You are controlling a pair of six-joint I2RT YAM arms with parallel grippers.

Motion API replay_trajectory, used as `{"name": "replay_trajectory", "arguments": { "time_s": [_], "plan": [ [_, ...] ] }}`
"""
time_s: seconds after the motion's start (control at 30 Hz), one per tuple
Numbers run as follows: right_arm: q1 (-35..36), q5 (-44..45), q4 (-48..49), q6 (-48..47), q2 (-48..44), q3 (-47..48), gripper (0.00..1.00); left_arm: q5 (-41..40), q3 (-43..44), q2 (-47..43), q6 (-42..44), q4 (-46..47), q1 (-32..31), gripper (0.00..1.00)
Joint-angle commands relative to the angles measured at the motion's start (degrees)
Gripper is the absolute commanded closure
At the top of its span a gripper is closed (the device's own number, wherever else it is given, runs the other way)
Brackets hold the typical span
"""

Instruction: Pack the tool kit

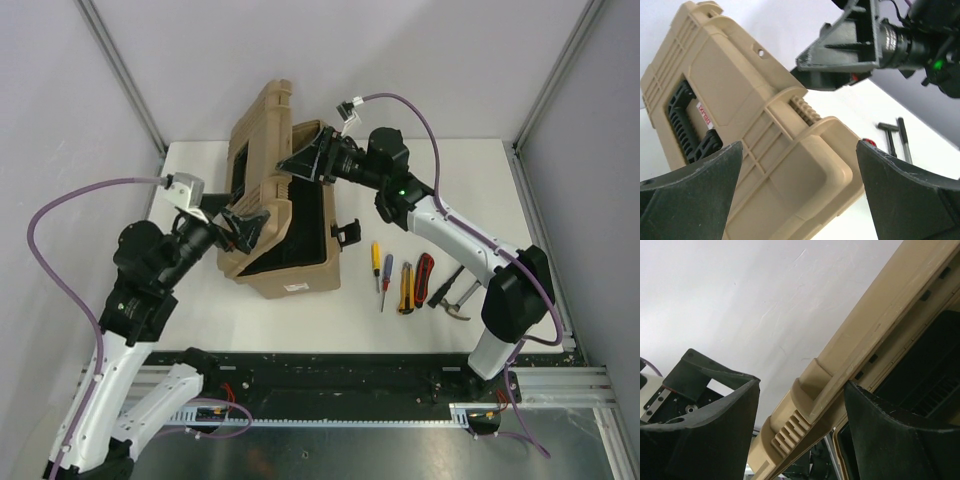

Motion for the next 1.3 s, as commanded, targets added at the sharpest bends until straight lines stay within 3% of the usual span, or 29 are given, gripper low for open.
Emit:
{"name": "replay_trajectory", "arguments": {
  "time_s": [0.0,0.77,1.03,1.1,1.27],
  "plan": [
    [1.2,0.0,1.2,0.7,-0.1,2.5,0.28,0.5,4.6,2.1,8.1,-4.0,-4.2,0.0],
    [1.1,1.8,1.5,3.1,-0.4,4.8,0.27,-32.7,11.1,11.3,23.8,-8.9,-28.9,0.01],
    [0.5,1.8,1.2,3.7,-0.3,4.9,0.27,-37.2,12.0,14.0,22.6,-9.3,-30.5,0.01],
    [0.4,1.8,1.2,3.9,-0.4,4.9,0.27,-38.8,12.1,14.6,22.0,-9.5,-30.5,0.05],
    [-0.1,1.6,1.1,4.2,-0.4,4.7,0.27,-40.6,12.9,14.8,21.2,-9.5,-30.7,0.27]
  ]
}}
